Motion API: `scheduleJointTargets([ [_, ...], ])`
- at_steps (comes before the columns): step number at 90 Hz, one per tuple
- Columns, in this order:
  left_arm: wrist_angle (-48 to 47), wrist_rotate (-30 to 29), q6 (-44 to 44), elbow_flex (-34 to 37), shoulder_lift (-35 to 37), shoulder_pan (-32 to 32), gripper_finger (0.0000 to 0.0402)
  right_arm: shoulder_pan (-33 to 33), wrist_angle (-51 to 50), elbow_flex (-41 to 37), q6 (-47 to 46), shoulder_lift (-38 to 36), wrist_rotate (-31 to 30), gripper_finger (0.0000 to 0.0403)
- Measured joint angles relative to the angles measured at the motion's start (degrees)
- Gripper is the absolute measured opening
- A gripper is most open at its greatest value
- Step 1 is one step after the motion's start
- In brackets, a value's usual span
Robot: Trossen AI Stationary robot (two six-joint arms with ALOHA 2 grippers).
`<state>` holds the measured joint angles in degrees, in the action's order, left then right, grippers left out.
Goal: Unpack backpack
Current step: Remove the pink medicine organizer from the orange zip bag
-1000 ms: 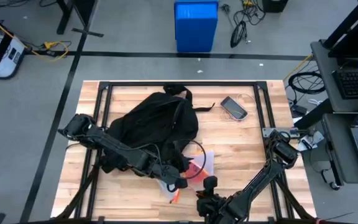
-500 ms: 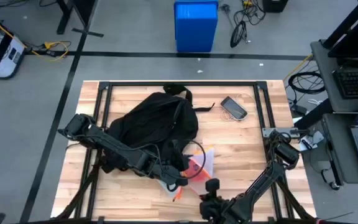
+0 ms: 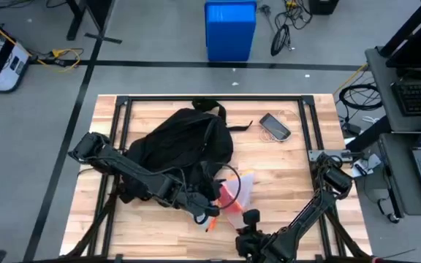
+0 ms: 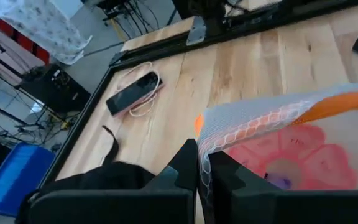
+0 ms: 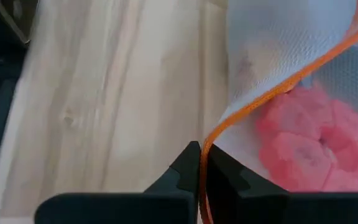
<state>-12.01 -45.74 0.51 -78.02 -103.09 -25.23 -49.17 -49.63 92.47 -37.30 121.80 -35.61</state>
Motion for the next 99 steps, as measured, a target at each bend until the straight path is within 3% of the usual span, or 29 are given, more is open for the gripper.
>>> scheduleJointTargets([
  [34, -4.25, -3.86, 0.49, 0.00, 0.00, -0.02, 0.0000, 0.00, -0.06, 0.00, -3.21, -0.04, 6.55, 0.0000],
  [59, -1.07, -0.40, 0.01, 0.00, 0.55, -0.04, 0.0000, 0.19, -0.14, 0.00, -2.86, -1.59, 10.15, 0.0001],
  [99, 1.45, 11.18, -0.17, -0.07, 0.81, -0.09, 0.0000, 0.90, 0.72, 0.02, 4.36, -13.51, 1.80, 0.0048],
])
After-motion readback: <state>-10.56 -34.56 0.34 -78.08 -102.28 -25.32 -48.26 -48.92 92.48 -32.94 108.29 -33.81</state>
